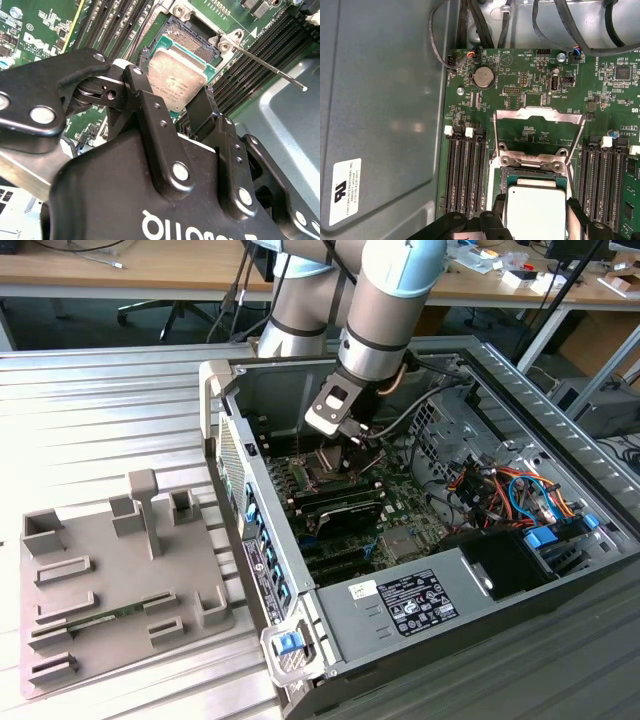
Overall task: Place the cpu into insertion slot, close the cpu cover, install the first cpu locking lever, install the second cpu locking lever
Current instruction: 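Place the cpu into insertion slot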
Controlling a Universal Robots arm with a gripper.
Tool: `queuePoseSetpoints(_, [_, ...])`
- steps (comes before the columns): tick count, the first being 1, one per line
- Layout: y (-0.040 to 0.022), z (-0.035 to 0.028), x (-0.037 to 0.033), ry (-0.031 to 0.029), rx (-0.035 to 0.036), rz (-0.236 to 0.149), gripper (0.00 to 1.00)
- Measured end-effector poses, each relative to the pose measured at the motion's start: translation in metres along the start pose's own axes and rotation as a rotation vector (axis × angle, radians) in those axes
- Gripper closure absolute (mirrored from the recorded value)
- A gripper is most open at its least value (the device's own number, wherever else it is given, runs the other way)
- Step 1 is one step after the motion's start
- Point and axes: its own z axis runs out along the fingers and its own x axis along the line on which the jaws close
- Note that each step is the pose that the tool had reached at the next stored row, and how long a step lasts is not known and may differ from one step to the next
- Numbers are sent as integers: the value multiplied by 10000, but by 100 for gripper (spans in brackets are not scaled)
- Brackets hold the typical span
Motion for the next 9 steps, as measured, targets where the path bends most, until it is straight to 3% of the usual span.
queuePoseSetpoints(2, [0,33,17,-4,-4,219,45])
queuePoseSetpoints(4, [-1,111,29,-6,-3,221,45])
queuePoseSetpoints(9, [-2,135,28,-6,-3,221,45])
